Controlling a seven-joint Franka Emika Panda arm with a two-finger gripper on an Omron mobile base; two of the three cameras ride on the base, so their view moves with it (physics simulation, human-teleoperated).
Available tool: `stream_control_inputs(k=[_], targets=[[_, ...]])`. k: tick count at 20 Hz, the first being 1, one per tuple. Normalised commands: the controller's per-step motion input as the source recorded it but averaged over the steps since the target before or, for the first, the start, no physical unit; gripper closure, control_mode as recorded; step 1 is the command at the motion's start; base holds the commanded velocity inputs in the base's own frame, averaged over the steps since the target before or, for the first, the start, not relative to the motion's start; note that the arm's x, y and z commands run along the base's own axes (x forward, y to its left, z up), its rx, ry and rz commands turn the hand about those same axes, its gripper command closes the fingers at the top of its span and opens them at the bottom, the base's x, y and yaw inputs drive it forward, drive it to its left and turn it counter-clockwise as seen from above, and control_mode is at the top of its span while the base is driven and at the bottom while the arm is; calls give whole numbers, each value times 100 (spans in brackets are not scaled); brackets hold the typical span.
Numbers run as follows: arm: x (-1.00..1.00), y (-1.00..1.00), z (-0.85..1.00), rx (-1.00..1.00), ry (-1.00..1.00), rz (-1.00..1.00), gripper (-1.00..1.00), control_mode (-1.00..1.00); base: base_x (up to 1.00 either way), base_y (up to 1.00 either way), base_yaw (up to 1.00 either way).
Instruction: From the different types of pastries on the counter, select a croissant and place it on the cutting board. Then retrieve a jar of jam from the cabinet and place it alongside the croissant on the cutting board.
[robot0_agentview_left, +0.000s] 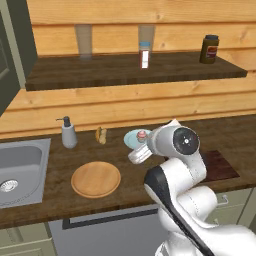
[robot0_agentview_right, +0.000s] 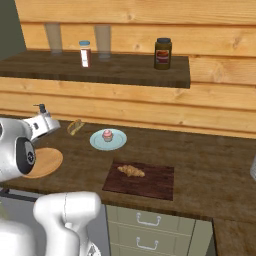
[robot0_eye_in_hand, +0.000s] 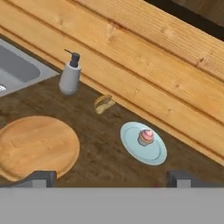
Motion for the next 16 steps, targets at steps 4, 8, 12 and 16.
stream_control_inputs(k=[4, 8, 12, 16], targets=[[-56, 27, -7, 28, -51, 21, -100, -100, 0, 0, 0], [-87, 47, -29, 19, -78, 4, -100, -100, 0, 0, 0], [-99, 25, -21, 20, -79, 0, -100, -100, 0, 0, 0], [-58, -1, -3, 23, -37, 0, -100, -100, 0, 0, 0]])
